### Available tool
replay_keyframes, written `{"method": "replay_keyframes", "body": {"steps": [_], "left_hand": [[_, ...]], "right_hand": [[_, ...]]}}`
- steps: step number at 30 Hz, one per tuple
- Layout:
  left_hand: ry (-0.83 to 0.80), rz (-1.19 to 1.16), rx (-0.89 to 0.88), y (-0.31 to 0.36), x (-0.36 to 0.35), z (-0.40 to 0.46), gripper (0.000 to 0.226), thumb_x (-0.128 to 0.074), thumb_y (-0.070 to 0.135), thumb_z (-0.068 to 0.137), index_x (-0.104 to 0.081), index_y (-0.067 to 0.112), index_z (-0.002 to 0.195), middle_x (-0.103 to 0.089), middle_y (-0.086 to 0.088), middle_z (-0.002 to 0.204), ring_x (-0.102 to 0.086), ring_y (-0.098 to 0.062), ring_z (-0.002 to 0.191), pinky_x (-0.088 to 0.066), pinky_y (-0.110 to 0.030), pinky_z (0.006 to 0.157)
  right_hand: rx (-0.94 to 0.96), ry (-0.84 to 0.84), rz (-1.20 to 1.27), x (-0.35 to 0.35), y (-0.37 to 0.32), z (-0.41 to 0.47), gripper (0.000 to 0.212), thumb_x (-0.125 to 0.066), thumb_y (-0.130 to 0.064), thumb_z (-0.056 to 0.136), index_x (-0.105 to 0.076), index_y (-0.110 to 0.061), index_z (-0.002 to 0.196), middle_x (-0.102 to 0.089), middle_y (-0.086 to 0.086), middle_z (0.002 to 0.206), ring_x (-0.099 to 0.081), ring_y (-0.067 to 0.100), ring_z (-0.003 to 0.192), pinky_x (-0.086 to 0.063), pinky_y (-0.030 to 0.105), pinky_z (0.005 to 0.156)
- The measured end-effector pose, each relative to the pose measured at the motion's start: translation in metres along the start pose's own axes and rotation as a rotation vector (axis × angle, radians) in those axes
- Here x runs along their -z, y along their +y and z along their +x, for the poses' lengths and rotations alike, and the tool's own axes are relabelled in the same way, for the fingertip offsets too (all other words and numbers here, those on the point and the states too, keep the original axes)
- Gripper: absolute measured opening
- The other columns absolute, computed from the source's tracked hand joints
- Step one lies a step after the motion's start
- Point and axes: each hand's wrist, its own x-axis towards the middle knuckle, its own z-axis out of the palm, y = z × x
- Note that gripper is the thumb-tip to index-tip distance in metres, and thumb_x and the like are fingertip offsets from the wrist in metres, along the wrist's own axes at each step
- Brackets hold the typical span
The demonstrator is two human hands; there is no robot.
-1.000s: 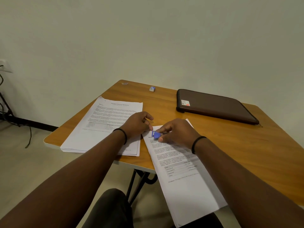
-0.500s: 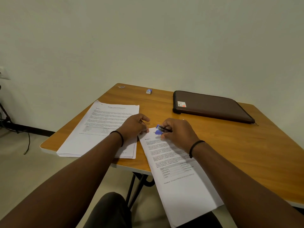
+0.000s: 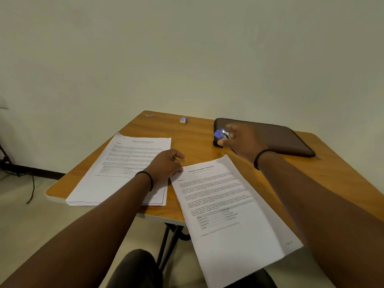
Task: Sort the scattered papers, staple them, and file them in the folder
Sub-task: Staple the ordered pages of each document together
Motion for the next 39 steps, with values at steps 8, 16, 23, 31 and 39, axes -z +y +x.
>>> {"method": "replay_keyframes", "body": {"steps": [8,16,23,31,39], "left_hand": [[0.011,0.143,-0.044,-0.001,0.002,0.004,0.026,-0.064,0.003,0.086,-0.065,0.019,0.107,-0.065,-0.006,0.093,-0.063,-0.020,0.088,-0.049,-0.027,0.071],[0.023,0.252,-0.084,0.002,-0.003,0.005,0.023,-0.065,0.009,0.087,-0.065,0.023,0.106,-0.064,-0.003,0.097,-0.060,-0.017,0.088,-0.047,-0.026,0.072],[0.036,0.309,-0.085,-0.004,-0.005,0.008,0.021,-0.064,0.011,0.089,-0.064,0.023,0.106,-0.064,-0.003,0.099,-0.061,-0.019,0.091,-0.049,-0.024,0.073],[0.026,0.380,-0.115,0.000,-0.010,0.015,0.021,-0.063,0.015,0.090,-0.064,0.025,0.108,-0.061,0.004,0.096,-0.058,-0.012,0.086,-0.043,-0.018,0.063],[0.074,0.533,-0.144,0.002,-0.019,0.018,0.023,-0.068,0.029,0.088,-0.064,0.025,0.110,-0.063,0.007,0.092,-0.059,-0.011,0.083,-0.051,-0.029,0.076]], "right_hand": [[-0.087,-0.049,-0.066,-0.004,0.019,-0.014,0.025,-0.073,-0.022,0.088,-0.068,-0.002,0.102,-0.070,0.017,0.097,-0.066,0.025,0.079,-0.056,0.040,0.071],[-0.257,-0.115,0.286,0.004,0.020,-0.026,0.025,-0.057,-0.024,0.099,-0.069,-0.004,0.107,-0.071,0.013,0.097,-0.057,0.015,0.074,-0.046,0.029,0.066],[0.036,-0.083,0.005,-0.014,0.043,-0.037,0.029,-0.074,-0.023,0.088,-0.073,-0.027,0.116,-0.072,-0.009,0.115,-0.063,0.006,0.103,-0.051,0.027,0.095],[-0.293,-0.122,0.244,-0.024,0.054,-0.039,0.020,-0.063,-0.019,0.094,-0.066,0.000,0.098,-0.074,0.009,0.088,-0.061,0.013,0.058,-0.047,0.022,0.050],[-0.171,-0.139,0.017,-0.028,0.063,-0.046,0.019,-0.064,-0.035,0.092,-0.058,-0.017,0.094,-0.064,-0.001,0.089,-0.057,0.021,0.080,-0.046,0.035,0.068]]}}
